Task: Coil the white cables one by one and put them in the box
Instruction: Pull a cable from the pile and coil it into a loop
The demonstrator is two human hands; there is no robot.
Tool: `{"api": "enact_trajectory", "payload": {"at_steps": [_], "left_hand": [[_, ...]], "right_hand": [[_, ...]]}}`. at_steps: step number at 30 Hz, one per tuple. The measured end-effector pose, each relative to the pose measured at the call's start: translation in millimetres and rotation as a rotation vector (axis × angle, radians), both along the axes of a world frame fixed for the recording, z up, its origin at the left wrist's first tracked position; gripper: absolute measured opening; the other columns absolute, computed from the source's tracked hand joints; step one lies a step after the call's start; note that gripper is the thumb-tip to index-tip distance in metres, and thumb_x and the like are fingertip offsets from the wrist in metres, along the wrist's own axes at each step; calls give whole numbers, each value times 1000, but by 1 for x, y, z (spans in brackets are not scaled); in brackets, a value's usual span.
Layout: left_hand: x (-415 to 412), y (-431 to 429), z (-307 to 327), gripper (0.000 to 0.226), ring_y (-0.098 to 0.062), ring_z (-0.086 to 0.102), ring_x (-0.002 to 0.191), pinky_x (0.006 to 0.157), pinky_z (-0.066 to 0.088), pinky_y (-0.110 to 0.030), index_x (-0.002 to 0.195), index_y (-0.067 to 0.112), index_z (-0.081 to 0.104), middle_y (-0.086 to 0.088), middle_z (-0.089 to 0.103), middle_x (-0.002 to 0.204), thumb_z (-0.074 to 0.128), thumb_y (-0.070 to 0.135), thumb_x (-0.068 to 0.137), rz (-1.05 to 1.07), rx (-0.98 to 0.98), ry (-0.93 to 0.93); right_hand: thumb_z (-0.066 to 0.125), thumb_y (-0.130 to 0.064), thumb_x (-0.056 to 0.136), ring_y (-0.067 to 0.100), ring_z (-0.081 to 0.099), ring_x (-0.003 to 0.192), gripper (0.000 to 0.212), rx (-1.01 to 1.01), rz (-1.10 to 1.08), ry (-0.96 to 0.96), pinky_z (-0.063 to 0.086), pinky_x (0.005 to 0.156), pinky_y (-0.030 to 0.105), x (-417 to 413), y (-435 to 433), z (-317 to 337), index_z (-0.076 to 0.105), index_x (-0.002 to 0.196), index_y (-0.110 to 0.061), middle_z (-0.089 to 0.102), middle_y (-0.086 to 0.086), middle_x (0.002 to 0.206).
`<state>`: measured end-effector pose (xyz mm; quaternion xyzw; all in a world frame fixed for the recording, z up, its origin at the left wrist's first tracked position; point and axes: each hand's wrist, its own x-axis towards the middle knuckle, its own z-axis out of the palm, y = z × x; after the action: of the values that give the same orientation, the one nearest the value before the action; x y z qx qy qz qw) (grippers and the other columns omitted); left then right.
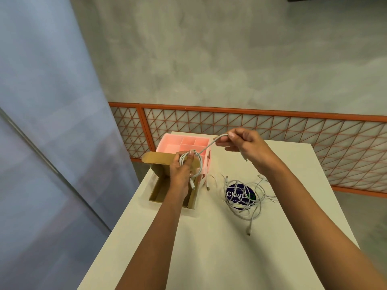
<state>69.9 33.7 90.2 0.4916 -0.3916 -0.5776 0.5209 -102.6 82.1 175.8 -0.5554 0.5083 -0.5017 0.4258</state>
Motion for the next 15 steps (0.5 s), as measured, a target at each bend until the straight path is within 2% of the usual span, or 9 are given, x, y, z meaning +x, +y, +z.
{"api": "enact_trajectory", "payload": {"at_steps": [1, 2, 3, 6, 8, 11, 13, 15], "left_hand": [[2, 3, 2, 29, -13, 52, 76, 60, 56, -25, 111, 16, 58, -11, 61, 100, 63, 30, 86, -49, 2, 67], [4, 5, 4, 26, -9, 46, 67, 47, 47, -17, 106, 17, 58, -7, 59, 92, 63, 30, 84, -100, 4, 127], [6, 7, 5, 26, -8, 39, 61, 42, 39, -14, 103, 18, 58, -4, 57, 86, 64, 31, 81, -152, 8, 183], [9, 9, 4, 27, -9, 30, 60, 41, 32, -13, 100, 19, 57, -5, 50, 83, 65, 31, 77, -287, 6, 273], [9, 10, 6, 24, -9, 30, 59, 42, 31, -14, 99, 19, 57, -7, 49, 85, 64, 29, 78, -337, 2, 284], [9, 12, 10, 24, -5, 41, 54, 42, 32, -14, 105, 17, 56, -6, 61, 90, 62, 19, 82, -336, -15, 281], [8, 13, 13, 30, -7, 54, 61, 43, 35, -16, 108, 16, 56, -5, 68, 96, 65, 13, 80, -323, -54, 258], [7, 13, 16, 29, -11, 58, 69, 43, 35, -17, 104, 18, 57, -6, 68, 96, 67, 8, 79, -316, -88, 243]], "right_hand": [[39, -12, 101, 6, 70, 89, 27, 12, -23, -43, 52, 81, 21, -3, -2, -1, 61, 104, 3, 71, 5, 100], [38, -12, 102, 6, 70, 88, 27, 25, -43, -75, 52, 80, 21, -6, -4, -3, 61, 104, 2, 71, 5, 98], [37, -12, 102, 5, 70, 86, 27, 39, -59, -105, 52, 79, 21, -9, -5, -5, 61, 101, 1, 70, 4, 98], [35, -12, 103, 8, 68, 88, 31, 86, -99, -209, 53, 78, 22, -13, -9, -8, 61, 86, -8, 69, 7, 98], [35, -10, 102, 11, 65, 89, 32, 108, -127, -291, 51, 83, 27, -14, -11, -9, 60, 82, -9, 67, 6, 95], [40, -9, 100, 8, 54, 81, 28, 122, -178, -352, 48, 91, 28, -14, -15, -11, 61, 82, -8, 61, 2, 88], [44, -12, 100, 7, 44, 74, 26, 153, -212, -339, 47, 84, 23, -14, -15, -14, 63, 82, -12, 54, -1, 82], [46, -17, 99, 7, 42, 74, 22, 196, -237, -289, 40, 79, 21, -15, -14, -18, 64, 88, -14, 51, -5, 80]]}}
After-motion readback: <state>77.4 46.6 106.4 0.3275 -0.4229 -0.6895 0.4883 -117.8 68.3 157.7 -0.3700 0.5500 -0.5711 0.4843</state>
